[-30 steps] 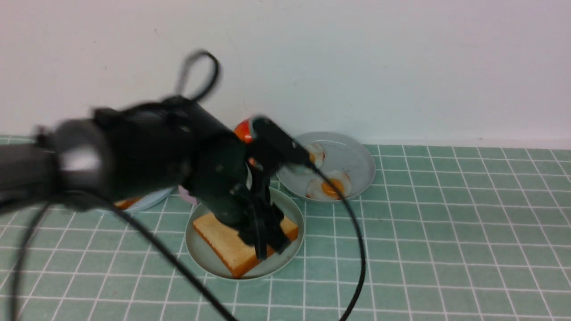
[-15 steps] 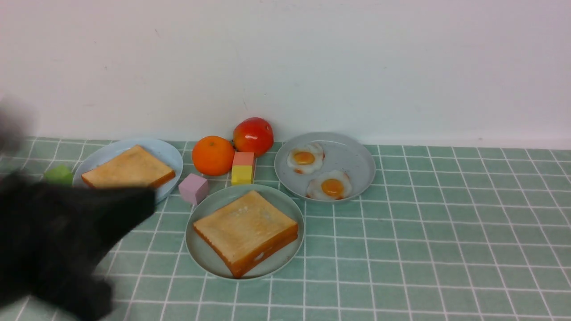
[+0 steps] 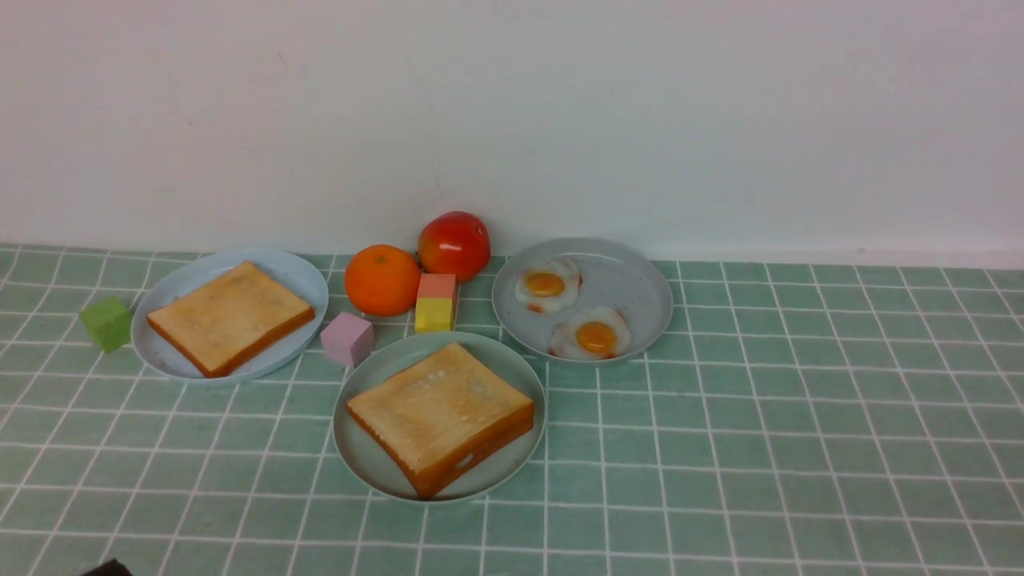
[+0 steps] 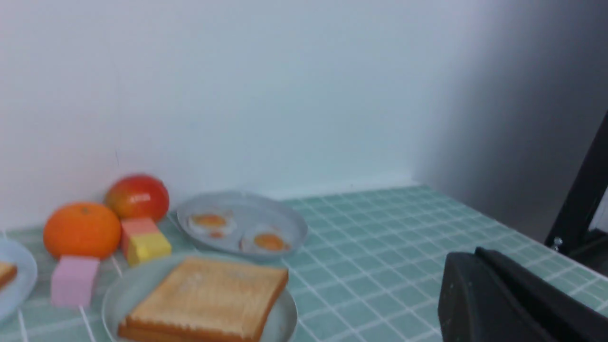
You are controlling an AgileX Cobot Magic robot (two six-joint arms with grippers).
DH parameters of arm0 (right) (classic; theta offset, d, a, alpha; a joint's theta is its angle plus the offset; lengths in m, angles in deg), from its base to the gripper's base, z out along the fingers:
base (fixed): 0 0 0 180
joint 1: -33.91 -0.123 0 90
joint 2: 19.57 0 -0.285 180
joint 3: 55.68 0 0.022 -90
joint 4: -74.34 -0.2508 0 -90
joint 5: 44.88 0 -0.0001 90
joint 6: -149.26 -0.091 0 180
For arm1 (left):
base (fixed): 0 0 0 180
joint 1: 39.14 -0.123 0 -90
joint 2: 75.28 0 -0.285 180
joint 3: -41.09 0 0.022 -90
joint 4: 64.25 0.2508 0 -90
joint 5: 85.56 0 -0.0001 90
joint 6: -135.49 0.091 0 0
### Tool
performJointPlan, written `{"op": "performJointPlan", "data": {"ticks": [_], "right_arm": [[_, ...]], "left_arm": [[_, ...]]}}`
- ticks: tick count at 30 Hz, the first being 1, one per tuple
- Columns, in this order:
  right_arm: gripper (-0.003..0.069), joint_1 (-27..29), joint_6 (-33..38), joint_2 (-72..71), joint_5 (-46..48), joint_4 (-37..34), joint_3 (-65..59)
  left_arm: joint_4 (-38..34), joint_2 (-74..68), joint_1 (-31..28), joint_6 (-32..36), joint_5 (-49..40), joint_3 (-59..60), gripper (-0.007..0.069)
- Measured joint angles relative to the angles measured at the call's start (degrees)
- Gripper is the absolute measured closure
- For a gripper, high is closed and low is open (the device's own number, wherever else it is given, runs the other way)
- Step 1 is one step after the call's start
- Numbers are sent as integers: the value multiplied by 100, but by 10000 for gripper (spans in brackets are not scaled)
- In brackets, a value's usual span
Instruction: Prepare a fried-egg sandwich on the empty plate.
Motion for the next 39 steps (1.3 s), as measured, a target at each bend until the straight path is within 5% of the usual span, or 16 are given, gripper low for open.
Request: {"op": "performJointPlan", "data": {"ticks": [6,12,21,27,30,39], "right_arm": [[571,0,-403,5,-2622,190,-1672],[561,0,-436,10,-4162,344,-3052],[553,33,-497,11,-4100,474,-4284],[664,960,-531,-287,-3962,117,-4290],[673,1565,80,-659,-3938,-84,-4290],[673,1722,603,-690,-4101,-295,-4290]], "left_arm": [[-66,-346,0,-5,-476,14,638],[-72,-453,0,-5,-740,14,638],[-72,-453,0,-5,-794,14,638],[-78,-453,0,-5,-799,14,638],[-78,-453,0,-5,-807,14,638],[-78,-453,0,-5,-846,14,638]]}}
